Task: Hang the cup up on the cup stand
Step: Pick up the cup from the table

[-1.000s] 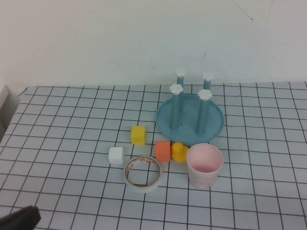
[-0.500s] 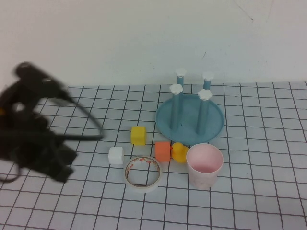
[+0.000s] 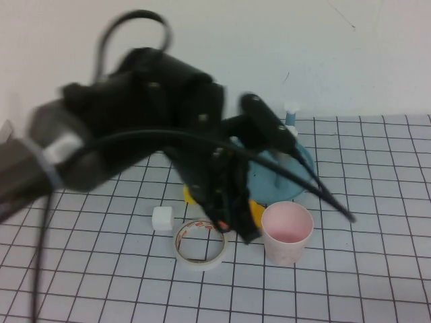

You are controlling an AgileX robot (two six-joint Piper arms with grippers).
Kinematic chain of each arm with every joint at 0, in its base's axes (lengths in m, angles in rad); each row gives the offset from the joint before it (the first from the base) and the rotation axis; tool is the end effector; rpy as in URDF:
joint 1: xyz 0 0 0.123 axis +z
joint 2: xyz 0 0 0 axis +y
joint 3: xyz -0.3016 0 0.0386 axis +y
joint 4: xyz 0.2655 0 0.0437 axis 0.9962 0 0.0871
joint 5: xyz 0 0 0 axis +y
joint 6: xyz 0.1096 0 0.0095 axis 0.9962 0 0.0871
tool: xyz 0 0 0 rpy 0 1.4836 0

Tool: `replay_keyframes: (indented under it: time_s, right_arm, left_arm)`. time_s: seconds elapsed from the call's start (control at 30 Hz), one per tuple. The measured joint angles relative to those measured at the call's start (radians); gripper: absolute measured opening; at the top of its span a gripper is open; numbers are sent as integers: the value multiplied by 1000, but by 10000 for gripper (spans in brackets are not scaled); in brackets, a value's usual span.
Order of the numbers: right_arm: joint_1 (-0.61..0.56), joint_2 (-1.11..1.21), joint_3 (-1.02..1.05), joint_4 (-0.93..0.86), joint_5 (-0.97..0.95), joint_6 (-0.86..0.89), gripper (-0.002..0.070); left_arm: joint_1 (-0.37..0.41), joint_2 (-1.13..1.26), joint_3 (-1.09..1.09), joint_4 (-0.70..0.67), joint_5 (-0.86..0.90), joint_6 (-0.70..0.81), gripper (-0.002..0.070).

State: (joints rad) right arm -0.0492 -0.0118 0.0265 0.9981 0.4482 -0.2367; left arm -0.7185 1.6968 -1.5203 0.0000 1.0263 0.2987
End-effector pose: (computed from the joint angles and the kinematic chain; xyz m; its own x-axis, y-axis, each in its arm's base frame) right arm 0.0667 0.0369 0.1792 -0.3411 0.6268 -0.7006 -0.1174 0.7110 0.6933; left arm 0.2963 -0.2590 0.3149 -0.4525 0.7866 -0.4202 0.8281 0.5455 0.1294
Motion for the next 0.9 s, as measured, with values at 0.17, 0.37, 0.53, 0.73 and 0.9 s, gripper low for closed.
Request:
replay_keyframes:
  time_s: [0.17,0.37,0.53,0.73,0.9]
  right_arm:
    - [0,0,0,0,26,-8,-1]
    - [0,0,0,4,34,-49,-1]
    - [0,0,0,12,34,-73,-1]
    - [0,0,0,15,34,-82,-1]
    - [0,0,0,22,37,-102,-1]
  left_arm:
    - [-39,150,-142,0,27,-74,116]
    - [-40,309,-306,-33,36,-194,537]
    - [-20,432,-408,-35,39,-240,619]
    - [26,556,-482,-57,46,-316,558]
    - [70,623,-496,-142,55,-329,434]
